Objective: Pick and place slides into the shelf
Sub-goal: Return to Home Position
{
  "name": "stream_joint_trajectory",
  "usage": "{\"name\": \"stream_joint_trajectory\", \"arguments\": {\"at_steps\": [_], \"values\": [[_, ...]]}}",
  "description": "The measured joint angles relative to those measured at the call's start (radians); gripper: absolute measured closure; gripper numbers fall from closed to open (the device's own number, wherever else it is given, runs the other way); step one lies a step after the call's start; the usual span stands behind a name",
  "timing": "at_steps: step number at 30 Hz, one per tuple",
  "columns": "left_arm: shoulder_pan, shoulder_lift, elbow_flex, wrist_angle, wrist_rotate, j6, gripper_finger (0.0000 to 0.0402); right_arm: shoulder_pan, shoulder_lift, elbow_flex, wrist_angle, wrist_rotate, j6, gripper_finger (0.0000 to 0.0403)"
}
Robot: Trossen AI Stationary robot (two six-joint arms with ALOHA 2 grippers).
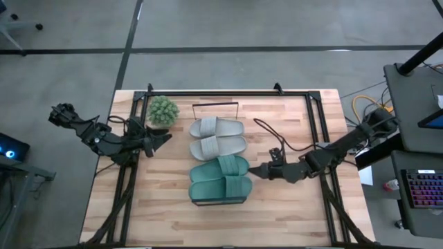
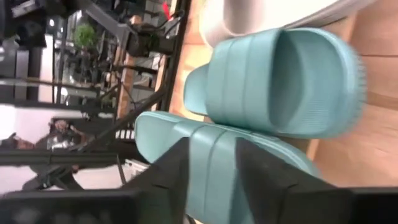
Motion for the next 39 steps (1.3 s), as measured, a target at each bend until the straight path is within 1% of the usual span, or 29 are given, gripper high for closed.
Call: {"name": "stream_joint_trajectory", "arguments": {"at_steps": [5, 7, 10, 12, 16, 21, 31, 35, 39], "values": [[0.000, 0.000, 0.000, 0.000, 0.000, 0.000, 0.0182, -0.042, 0.040, 0.063, 0.007, -0.082, -0.096, 0.0373], [0.000, -0.001, 0.000, 0.000, 0.000, 0.000, 0.0182, -0.058, 0.062, 0.099, 0.007, -0.118, -0.138, 0.0387], [0.000, 0.002, 0.000, 0.000, 0.000, 0.000, 0.0182, -0.082, 0.102, 0.149, 0.000, -0.178, -0.194, 0.0393], [0.000, 0.001, 0.000, 0.000, 0.000, 0.000, 0.0182, -0.099, 0.134, 0.185, -0.019, -0.249, -0.221, 0.0394], [0.000, -0.001, 0.000, 0.000, 0.000, 0.000, 0.0182, -0.122, 0.209, 0.270, -0.114, -0.391, -0.287, 0.0395], [0.000, -0.002, 0.000, 0.001, 0.000, -0.001, 0.0182, -0.144, 0.293, 0.394, -0.244, -0.485, -0.376, 0.0395], [0.000, 0.001, 0.000, 0.001, 0.000, -0.001, 0.0182, -0.191, 0.429, 0.619, -0.442, -0.592, -0.536, 0.0395], [0.000, 0.001, 0.000, 0.001, 0.000, -0.001, 0.0182, -0.198, 0.454, 0.656, -0.513, -0.614, -0.551, 0.0395], [0.000, 0.002, 0.000, 0.001, 0.000, -0.001, 0.0182, -0.205, 0.475, 0.656, -0.517, -0.634, -0.554, 0.0395]]}}
